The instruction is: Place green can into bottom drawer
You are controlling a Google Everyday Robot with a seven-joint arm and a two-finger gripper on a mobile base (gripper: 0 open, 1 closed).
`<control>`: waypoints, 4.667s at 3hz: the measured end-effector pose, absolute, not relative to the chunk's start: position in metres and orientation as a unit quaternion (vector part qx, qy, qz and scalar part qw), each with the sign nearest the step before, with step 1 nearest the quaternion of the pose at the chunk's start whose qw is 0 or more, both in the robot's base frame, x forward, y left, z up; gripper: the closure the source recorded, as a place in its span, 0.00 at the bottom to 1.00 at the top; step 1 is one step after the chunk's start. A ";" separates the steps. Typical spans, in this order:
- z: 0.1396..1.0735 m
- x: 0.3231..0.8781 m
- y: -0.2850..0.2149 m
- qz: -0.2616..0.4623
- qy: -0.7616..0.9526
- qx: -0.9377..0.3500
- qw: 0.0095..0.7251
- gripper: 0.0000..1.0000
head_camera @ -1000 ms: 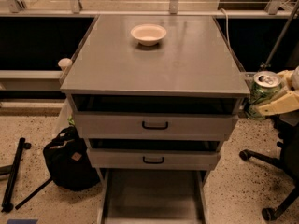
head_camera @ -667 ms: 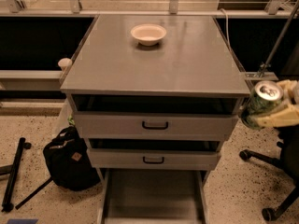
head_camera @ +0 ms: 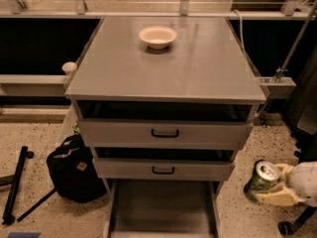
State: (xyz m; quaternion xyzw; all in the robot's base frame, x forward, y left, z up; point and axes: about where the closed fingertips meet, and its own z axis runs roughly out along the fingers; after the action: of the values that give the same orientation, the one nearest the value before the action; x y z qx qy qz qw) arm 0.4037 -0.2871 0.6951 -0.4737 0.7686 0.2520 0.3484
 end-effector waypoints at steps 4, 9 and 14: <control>0.583 0.404 -0.269 0.284 0.797 -0.428 0.318 1.00; 0.437 0.514 -0.241 0.240 0.853 -0.289 0.362 1.00; 0.295 0.467 -0.213 0.258 0.877 -0.238 0.328 1.00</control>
Offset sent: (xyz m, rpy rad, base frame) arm -0.0329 0.0091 -0.1280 0.0327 0.2270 -0.0449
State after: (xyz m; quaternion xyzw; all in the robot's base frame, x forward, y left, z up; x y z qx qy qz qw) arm 0.4675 -0.2133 0.2950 -0.2380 0.8771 0.2579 0.3281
